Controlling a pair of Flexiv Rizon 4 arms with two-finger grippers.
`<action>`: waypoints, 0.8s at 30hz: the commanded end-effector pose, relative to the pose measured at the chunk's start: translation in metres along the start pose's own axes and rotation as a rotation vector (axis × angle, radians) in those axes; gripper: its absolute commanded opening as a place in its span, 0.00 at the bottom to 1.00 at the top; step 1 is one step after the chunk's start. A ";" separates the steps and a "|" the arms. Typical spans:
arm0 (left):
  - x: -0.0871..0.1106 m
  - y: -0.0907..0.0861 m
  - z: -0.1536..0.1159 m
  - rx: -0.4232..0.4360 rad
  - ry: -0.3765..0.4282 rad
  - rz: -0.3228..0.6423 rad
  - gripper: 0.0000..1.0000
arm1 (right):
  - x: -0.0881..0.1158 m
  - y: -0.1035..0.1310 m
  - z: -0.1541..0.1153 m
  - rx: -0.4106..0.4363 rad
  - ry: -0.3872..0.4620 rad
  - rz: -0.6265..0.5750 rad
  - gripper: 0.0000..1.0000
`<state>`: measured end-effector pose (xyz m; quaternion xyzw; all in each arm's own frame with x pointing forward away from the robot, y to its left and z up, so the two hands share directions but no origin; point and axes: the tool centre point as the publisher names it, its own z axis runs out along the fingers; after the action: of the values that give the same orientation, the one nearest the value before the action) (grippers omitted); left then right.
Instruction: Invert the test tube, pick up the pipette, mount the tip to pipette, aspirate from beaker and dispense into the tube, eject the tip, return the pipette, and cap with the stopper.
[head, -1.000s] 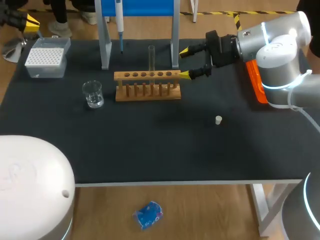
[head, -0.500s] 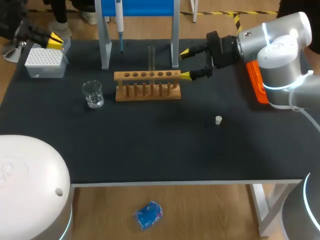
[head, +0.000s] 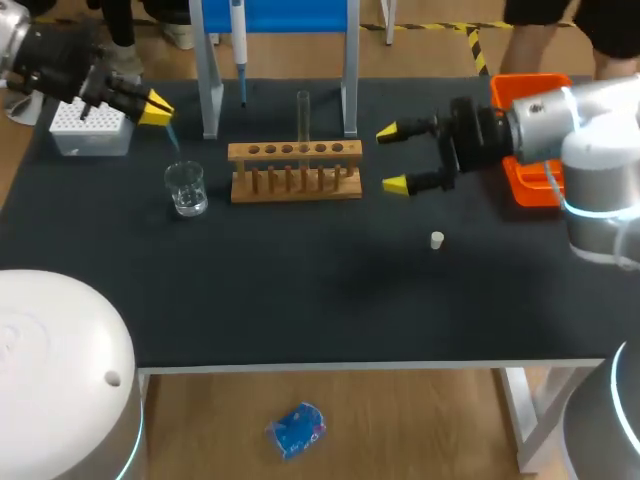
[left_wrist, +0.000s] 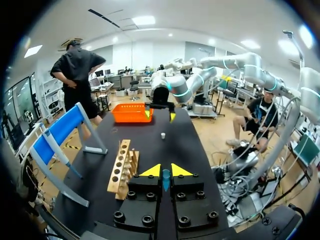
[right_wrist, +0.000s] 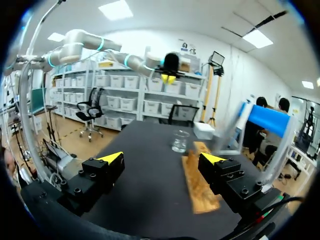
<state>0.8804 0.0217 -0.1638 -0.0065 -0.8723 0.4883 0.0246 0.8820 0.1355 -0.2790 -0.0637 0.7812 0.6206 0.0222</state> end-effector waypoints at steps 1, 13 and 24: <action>-0.003 -0.004 0.016 -0.003 0.005 -0.005 0.00 | 0.020 -0.010 0.017 -0.013 0.017 0.008 1.00; -0.003 -0.004 0.016 -0.003 0.005 -0.005 0.00 | 0.020 -0.010 0.017 -0.013 0.017 0.008 1.00; -0.005 -0.008 0.049 -0.017 0.048 -0.012 0.00 | 0.028 -0.011 0.049 -0.095 0.061 0.031 1.00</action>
<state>0.8754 -0.0073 -0.1759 -0.0119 -0.8729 0.4860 0.0414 0.8505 0.1698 -0.2944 -0.0690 0.7594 0.6468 -0.0139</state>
